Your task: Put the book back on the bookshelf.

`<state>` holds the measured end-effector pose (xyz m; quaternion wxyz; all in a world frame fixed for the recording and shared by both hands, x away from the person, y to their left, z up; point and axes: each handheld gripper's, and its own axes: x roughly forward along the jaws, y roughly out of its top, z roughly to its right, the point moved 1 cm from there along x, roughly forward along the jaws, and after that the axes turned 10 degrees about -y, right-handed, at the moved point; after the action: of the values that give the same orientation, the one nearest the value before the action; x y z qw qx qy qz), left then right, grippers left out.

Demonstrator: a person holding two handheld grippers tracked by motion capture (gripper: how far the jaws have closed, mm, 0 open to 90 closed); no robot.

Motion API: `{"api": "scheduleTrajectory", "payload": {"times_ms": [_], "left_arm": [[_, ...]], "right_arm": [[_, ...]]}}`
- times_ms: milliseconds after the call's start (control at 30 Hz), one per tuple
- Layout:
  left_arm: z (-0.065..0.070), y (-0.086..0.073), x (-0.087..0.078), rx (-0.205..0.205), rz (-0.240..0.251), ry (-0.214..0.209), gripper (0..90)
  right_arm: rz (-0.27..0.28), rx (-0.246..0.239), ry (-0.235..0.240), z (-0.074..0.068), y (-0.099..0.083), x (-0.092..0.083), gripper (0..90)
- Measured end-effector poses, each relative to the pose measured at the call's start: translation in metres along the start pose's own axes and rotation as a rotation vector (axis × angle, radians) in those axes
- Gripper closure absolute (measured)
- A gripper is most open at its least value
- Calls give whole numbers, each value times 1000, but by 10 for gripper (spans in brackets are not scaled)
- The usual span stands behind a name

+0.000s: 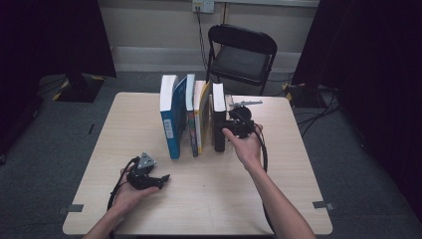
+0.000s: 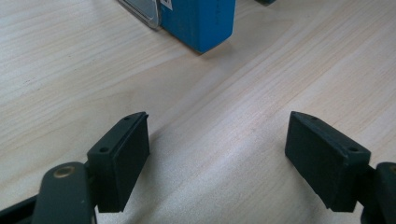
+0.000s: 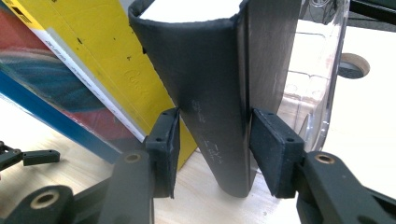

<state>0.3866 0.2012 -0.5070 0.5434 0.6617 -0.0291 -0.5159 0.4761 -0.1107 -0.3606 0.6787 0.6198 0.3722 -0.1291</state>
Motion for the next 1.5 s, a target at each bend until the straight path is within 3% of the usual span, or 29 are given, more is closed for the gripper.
{"api": "scheduleTrajectory", "payload": {"times_ms": [367,467,600,1033,1167,1500], "left_arm": [[0,0,0,0,0,0,217],[0,0,0,0,0,0,217],[0,0,0,0,0,1,218],[0,-1,-1,2,-4,5,217],[-1,-1,-2,1,-7,7,217],[-4,-4,-5,-20,4,23,217]], "right_arm": [[14,8,-1,1,-6,-2,595],[27,1,3,3,-9,-1,506],[38,-8,11,3,-12,1,451],[115,-23,40,13,-18,-15,368],[121,-28,53,19,-29,-24,339],[107,20,65,48,-73,-43,286]]}}
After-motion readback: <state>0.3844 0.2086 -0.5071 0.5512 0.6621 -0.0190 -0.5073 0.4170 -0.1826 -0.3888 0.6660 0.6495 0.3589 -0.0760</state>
